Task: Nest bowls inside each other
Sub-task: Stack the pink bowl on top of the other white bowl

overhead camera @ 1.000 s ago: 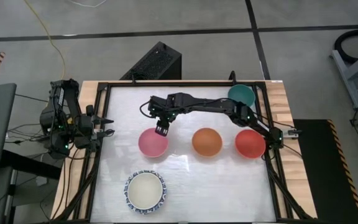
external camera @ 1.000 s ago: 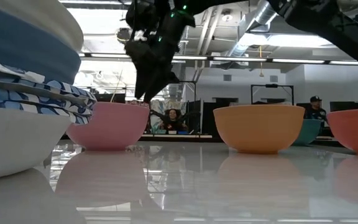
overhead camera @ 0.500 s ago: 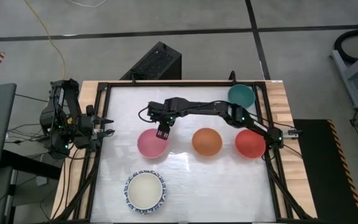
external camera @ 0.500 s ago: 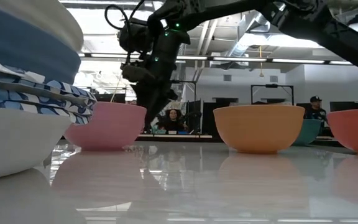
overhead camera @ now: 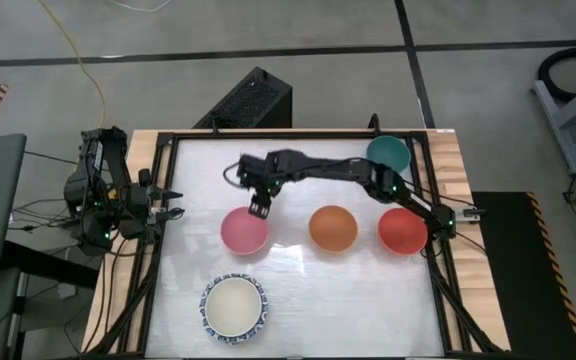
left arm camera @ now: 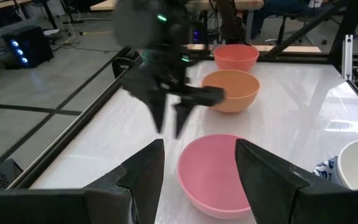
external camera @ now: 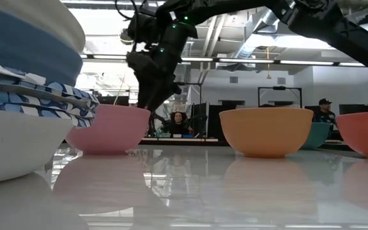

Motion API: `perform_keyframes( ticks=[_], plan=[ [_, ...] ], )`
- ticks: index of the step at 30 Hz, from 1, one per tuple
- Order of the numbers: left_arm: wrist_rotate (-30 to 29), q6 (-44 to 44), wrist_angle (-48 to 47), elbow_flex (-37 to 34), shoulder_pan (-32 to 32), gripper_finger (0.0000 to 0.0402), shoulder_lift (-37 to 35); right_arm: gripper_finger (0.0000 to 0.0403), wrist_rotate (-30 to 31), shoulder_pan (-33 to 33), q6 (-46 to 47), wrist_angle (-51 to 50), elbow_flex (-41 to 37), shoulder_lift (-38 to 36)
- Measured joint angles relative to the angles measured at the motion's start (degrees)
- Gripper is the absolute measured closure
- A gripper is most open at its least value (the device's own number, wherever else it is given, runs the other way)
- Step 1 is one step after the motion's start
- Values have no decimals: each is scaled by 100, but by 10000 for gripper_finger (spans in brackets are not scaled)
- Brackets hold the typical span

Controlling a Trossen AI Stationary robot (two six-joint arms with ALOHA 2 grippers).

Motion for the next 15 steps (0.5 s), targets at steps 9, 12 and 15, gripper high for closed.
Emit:
perform_keyframes(
  ticks=[9,12,15],
  plan=[
    [2,0,0,0,0,214,0,203,0,309,-43,180,-314,9],
    [2,0,0,0,1,214,0,203,0,314,-41,181,-412,5],
    [3,0,1,0,1,214,0,203,-2,312,-36,245,-618,5]
  ],
)
